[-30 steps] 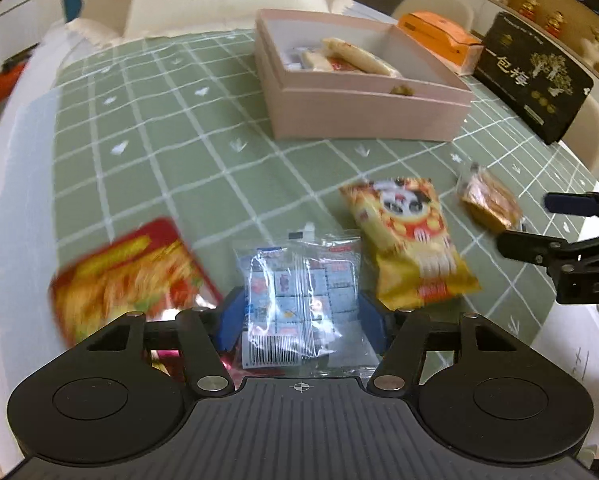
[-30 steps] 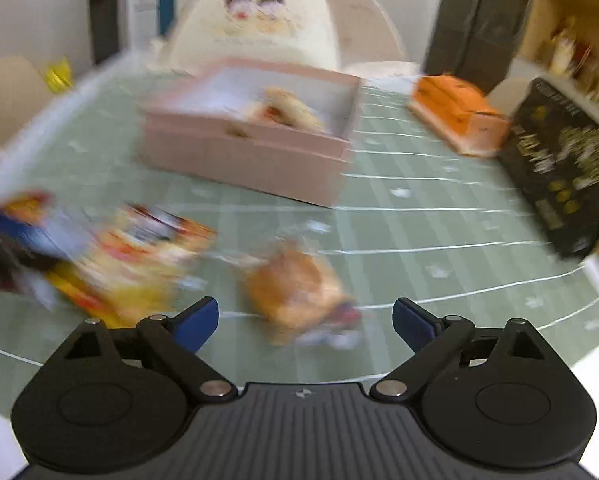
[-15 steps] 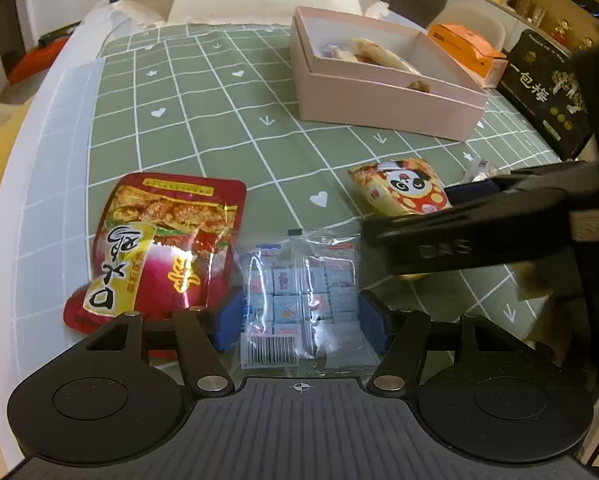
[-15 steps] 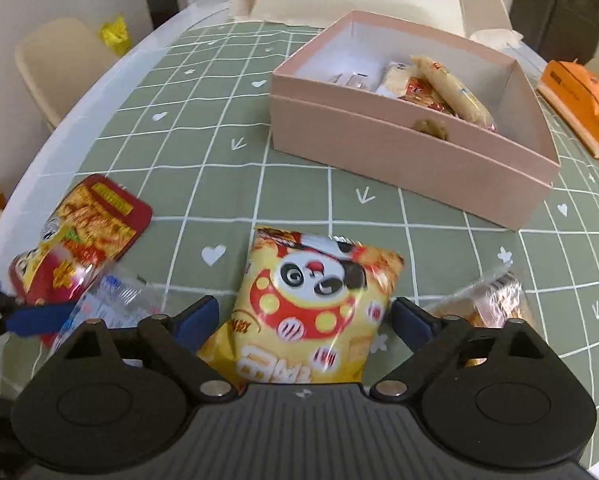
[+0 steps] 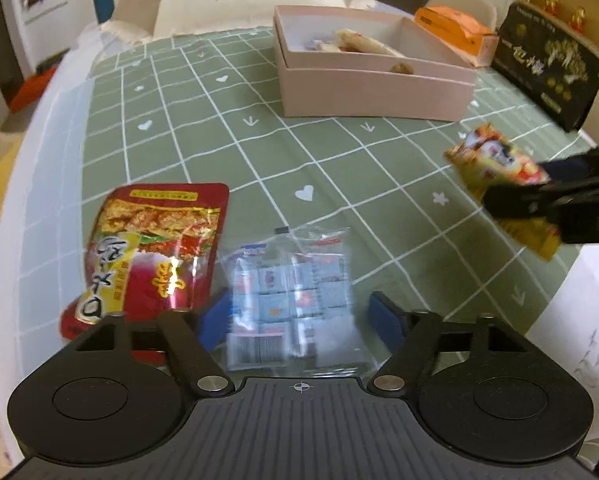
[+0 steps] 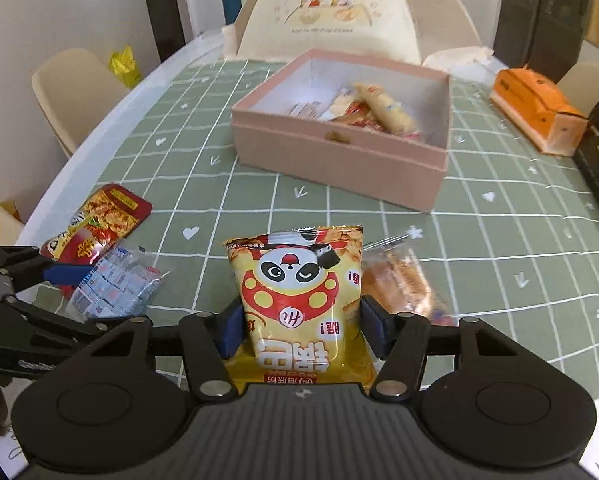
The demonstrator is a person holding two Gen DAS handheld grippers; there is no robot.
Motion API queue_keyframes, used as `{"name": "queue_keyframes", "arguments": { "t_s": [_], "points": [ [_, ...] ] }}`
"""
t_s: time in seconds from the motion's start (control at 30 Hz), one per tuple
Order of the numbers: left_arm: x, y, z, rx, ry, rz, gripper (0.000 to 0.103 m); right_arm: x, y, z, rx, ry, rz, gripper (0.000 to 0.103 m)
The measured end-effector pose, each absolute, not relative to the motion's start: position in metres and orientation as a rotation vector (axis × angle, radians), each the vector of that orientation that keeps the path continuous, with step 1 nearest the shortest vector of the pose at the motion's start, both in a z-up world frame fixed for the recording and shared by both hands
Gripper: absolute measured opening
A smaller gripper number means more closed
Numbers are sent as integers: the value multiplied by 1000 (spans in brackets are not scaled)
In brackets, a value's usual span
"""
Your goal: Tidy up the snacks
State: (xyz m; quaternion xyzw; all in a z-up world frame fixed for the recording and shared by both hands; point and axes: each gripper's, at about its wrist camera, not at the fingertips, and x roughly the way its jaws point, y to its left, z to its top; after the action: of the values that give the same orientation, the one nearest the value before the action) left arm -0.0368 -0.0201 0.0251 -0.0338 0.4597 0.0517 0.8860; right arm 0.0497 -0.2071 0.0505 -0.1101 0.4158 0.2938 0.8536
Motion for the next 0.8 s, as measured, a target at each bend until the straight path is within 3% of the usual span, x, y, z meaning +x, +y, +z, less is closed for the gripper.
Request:
{"name": "queue_keyframes", "arguments": {
  "t_s": [0.27,0.5,0.63,0.7,0.8],
  "points": [
    [-31,-8,63,-191,828,25,64,36,-226,65,-219,805,599,59],
    [75,3,158,-248,576,-89,67,35,-242,78,-210,758,565,59],
    [148,27,157,-438,577,-67,62,46,-241,82,-192,760,545,59],
    [145,37,160,-484,505,-57,62,51,-239,79,-190,779,530,59],
    [127,43,155,-458,534,-81,62,52,-243,70,-183,815,509,59]
  ]
}}
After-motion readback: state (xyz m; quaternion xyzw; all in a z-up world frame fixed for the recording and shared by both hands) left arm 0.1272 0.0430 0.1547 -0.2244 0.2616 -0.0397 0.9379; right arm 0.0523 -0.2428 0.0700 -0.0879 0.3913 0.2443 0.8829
